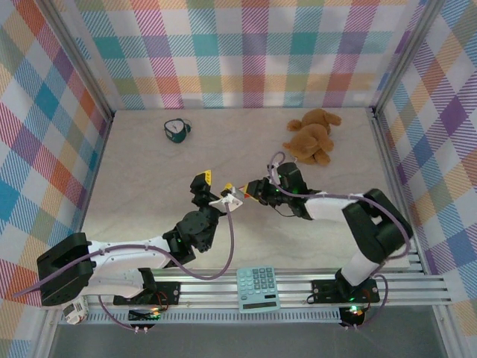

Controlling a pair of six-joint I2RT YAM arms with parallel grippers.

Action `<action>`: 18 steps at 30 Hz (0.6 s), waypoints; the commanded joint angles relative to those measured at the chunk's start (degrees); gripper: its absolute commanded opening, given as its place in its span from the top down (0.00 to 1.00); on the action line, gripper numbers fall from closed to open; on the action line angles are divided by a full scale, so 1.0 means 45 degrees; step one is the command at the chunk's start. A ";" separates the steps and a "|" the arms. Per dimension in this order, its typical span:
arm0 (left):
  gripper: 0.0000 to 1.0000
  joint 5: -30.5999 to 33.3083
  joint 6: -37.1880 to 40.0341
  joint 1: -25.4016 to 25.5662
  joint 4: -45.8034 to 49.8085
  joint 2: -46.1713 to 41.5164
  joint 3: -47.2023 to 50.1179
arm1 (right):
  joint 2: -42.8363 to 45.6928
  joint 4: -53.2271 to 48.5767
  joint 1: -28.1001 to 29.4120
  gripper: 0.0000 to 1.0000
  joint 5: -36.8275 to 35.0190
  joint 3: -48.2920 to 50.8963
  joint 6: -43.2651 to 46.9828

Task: Unlock with the key

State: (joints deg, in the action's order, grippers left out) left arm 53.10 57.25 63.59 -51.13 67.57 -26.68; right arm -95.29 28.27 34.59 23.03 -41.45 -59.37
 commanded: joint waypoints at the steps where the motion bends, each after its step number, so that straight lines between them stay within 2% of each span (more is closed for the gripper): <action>1: 0.22 0.0339 -0.0562 -0.0106 -0.0423 -0.0056 0.0204 | -0.0917 0.1640 0.0368 0.80 0.0031 -0.0806 -0.0553; 4: 0.22 0.0252 -0.0693 -0.0164 -0.0263 -0.0027 0.0214 | -0.1874 0.2369 0.0375 0.80 0.0176 -0.1276 -0.1108; 18: 0.22 -0.0046 -0.1003 -0.0399 -0.0219 0.0416 0.0186 | -0.3788 0.1917 0.0151 0.79 -0.0146 -0.2764 -0.1160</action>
State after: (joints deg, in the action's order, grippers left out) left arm 53.45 54.59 62.48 -50.94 69.19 -26.33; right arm -110.63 34.72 35.88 22.55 -51.75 -64.12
